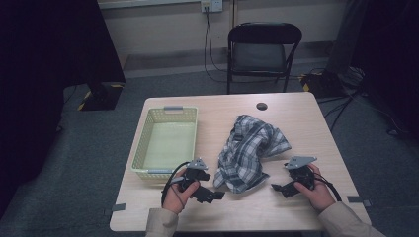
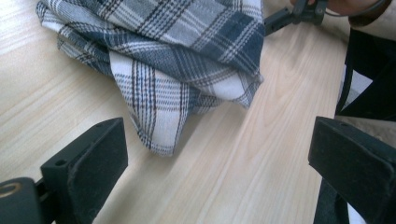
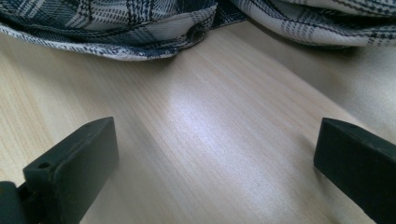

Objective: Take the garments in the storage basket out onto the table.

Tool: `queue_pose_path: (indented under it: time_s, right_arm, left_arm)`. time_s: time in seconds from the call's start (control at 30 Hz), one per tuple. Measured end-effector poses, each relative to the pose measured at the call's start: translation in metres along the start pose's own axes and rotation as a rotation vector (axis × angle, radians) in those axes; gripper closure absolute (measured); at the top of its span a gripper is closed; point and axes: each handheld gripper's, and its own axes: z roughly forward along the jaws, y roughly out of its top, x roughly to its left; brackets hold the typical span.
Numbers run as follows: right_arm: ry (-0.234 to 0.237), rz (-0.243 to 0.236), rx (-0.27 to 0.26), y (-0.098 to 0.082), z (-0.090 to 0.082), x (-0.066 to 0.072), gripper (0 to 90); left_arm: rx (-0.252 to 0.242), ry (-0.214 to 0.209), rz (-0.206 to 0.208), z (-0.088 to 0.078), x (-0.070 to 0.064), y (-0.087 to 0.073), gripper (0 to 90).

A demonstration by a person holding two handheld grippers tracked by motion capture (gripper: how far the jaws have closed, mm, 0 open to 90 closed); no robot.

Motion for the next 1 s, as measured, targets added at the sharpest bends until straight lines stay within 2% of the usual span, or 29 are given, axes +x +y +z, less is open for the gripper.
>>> queue_pose_path:
  time_s: [1.0]
  right_arm:
    - [0.0,0.0,0.0,0.0,0.0,0.0,0.0]
  left_arm:
    - [0.006,0.015,0.0,-0.022,0.007,-0.022,3.0]
